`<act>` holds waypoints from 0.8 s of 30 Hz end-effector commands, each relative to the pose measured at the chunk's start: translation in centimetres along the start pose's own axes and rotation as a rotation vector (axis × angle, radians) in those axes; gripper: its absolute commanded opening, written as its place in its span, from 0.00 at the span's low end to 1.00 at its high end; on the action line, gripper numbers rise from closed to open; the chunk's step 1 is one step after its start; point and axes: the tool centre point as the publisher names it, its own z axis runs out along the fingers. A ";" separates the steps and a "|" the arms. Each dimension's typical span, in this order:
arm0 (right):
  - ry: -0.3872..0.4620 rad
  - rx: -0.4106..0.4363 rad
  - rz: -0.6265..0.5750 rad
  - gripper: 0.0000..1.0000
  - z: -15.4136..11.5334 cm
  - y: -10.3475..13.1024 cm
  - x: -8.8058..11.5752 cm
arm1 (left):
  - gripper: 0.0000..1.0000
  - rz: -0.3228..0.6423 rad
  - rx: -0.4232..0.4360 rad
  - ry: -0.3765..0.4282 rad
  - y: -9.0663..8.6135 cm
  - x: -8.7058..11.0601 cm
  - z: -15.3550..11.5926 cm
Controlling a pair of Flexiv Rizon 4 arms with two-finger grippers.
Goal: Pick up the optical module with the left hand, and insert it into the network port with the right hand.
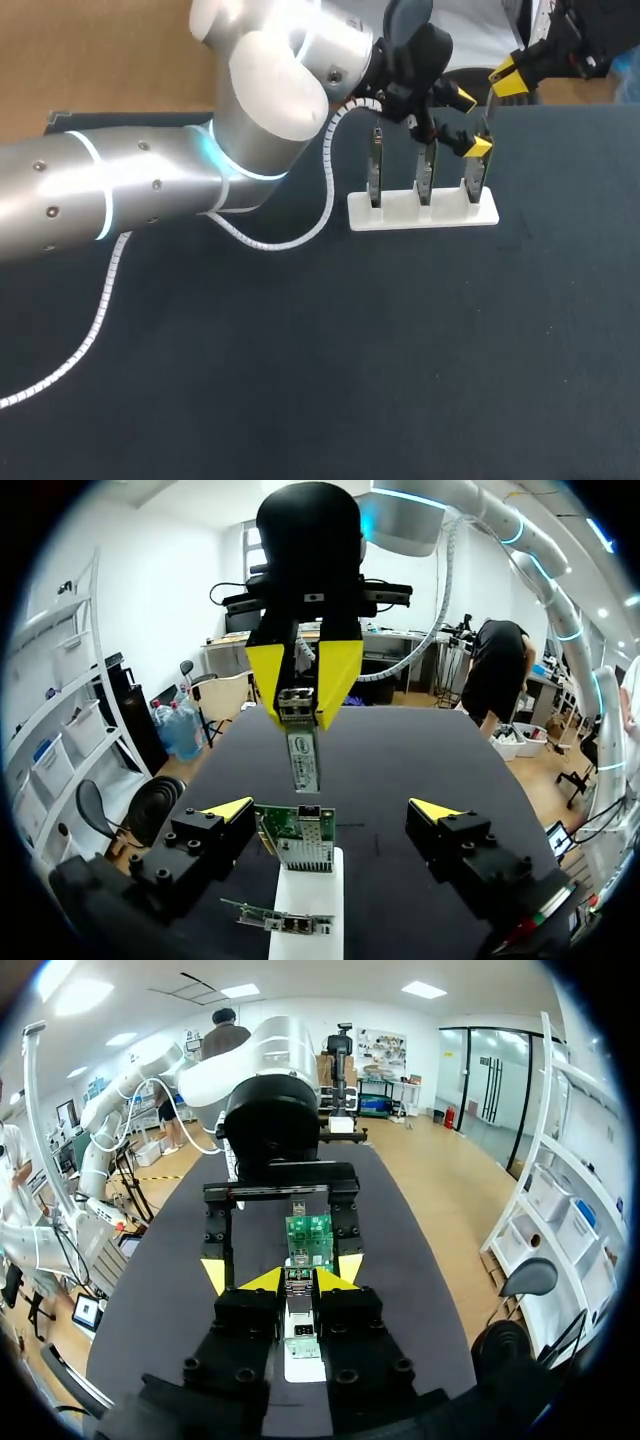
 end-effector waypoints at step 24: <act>0.004 -0.014 -0.021 0.00 -0.2 -0.1 0.0 | 1.00 -0.031 -0.002 0.060 0.7 0.6 0.1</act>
